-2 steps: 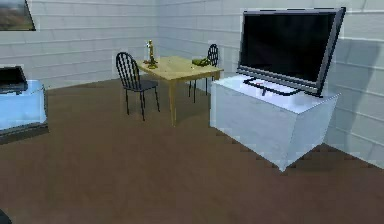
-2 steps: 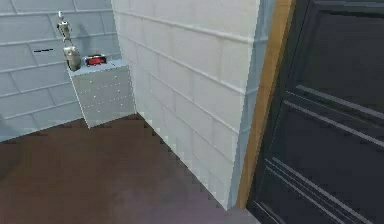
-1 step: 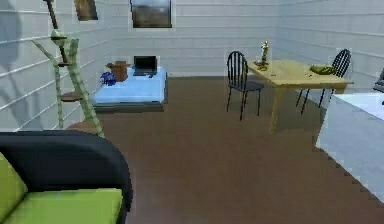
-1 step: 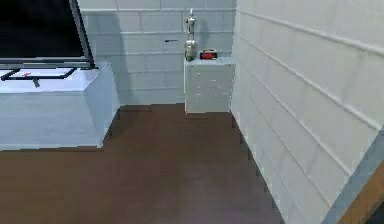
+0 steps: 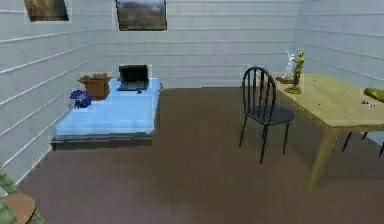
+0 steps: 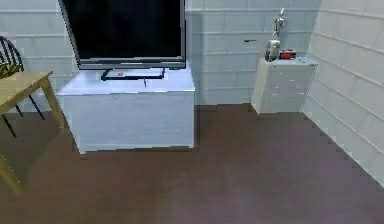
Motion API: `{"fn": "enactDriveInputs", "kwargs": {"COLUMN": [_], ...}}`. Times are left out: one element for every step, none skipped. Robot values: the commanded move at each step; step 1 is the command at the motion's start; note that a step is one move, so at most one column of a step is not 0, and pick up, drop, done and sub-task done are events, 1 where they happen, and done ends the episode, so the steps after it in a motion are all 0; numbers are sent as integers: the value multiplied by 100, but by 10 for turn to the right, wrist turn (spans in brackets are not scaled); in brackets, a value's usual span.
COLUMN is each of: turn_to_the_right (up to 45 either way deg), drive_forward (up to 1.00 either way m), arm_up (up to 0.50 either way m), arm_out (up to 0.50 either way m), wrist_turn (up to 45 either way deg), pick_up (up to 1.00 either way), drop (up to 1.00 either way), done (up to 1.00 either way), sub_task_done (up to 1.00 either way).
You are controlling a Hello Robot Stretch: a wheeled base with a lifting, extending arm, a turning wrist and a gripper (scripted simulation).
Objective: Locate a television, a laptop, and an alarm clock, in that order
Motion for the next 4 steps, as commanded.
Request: {"fn": "enactDriveInputs", "kwargs": {"turn_to_the_right": [0,0,0,-450], "drive_forward": [100,100,85,0], "arm_up": [0,0,0,0], "arm_out": [0,0,0,0], "wrist_turn": [0,0,0,0], "pick_up": [0,0,0,0], "drop": [0,0,0,0], "done": [0,0,0,0], "sub_task_done": [0,0,0,0]}}
